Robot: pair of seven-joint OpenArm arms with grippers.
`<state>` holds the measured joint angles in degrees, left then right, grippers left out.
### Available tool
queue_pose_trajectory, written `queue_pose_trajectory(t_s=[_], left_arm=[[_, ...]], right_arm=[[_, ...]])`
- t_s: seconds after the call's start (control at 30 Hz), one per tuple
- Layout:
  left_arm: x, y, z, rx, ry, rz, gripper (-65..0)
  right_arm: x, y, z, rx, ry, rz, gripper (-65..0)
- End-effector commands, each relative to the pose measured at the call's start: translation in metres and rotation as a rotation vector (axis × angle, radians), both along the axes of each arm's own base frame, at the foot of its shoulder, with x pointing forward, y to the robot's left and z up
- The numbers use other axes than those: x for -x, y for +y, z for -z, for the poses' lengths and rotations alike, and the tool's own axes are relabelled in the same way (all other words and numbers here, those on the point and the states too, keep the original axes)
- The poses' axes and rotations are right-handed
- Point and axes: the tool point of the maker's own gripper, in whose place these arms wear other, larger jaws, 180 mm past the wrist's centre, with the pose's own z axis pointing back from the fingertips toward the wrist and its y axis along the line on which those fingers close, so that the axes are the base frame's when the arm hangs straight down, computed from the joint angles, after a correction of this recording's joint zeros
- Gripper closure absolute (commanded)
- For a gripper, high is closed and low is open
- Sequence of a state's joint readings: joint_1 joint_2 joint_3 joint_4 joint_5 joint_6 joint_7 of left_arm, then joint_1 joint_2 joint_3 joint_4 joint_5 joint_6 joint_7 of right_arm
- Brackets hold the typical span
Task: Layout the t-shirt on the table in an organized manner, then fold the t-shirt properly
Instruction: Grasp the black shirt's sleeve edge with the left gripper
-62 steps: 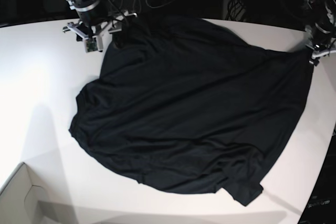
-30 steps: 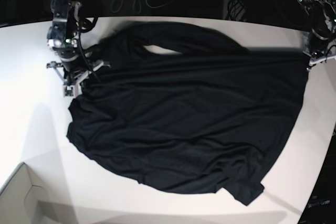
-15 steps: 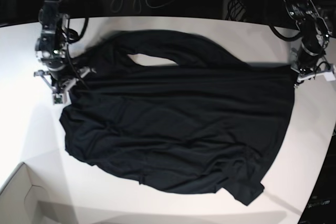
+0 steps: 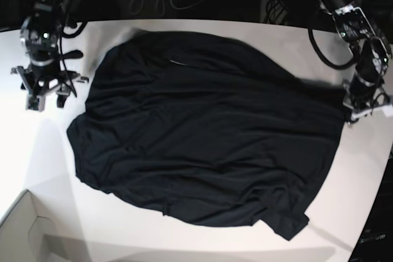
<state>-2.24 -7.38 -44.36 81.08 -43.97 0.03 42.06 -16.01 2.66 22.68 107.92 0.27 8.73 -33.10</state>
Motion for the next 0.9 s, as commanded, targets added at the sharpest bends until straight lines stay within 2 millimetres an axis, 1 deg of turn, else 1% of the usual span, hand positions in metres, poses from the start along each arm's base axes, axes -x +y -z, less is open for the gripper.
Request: queue_pose_trajectory(t_s=[0.0,0.07,0.13,0.23,0.33,0.4,0.47,0.6,0.7,0.77,0.8,0.87], left_arm=[[-0.016,0.003,-0.022,-0.031,-0.059,0.008,-0.1],[-0.028,-0.009,-0.028,-0.032,-0.067,0.053,-0.1],[-0.041,-0.021,-0.034,-0.033,-0.086,0.088,-0.1],[-0.058,-0.039,-0.041,-0.032,-0.105,0.138,-0.1],[-0.075,-0.052,-0.044,-0.017,-0.114,0.172,-0.1],[-0.081,-0.053,-0.042,0.0,-0.111,0.17,-0.1],[-0.082,-0.051,-0.036,0.011,-0.095,0.168,-0.3],[-0.077,-0.051,-0.021,0.033,-0.061,0.165,-0.5],[-0.065,-0.051,-0.002,0.049,-0.015,0.161,-0.5],[-0.063,-0.051,0.003,0.051,-0.002,0.16,-1.1],[-0.058,-0.052,0.011,0.062,0.018,0.16,-2.9],[-0.051,-0.052,0.019,0.07,0.037,0.159,-8.6]], right_arm=[[0.013,0.005,-0.003,0.005,0.002,-0.003,-30.9],[0.028,0.036,0.003,-0.037,0.023,-0.047,-30.9],[0.043,0.069,0.018,-0.079,0.079,-0.121,-30.8],[0.058,0.103,0.031,-0.124,0.108,-0.206,-30.7],[0.07,0.117,0.035,-0.144,0.116,-0.238,-30.7],[0.075,0.121,0.036,-0.15,0.119,-0.248,-30.6],[0.08,0.128,0.038,-0.162,0.126,-0.263,-30.6],[0.088,0.151,0.043,-0.2,0.148,-0.311,-30.6],[0.089,0.168,0.043,-0.226,0.147,-0.347,-30.6],[0.089,0.174,0.042,-0.235,0.147,-0.362,-30.6],[0.088,0.177,0.042,-0.239,0.145,-0.368,-30.6],[0.087,0.178,0.041,-0.241,0.142,-0.373,-30.6]])
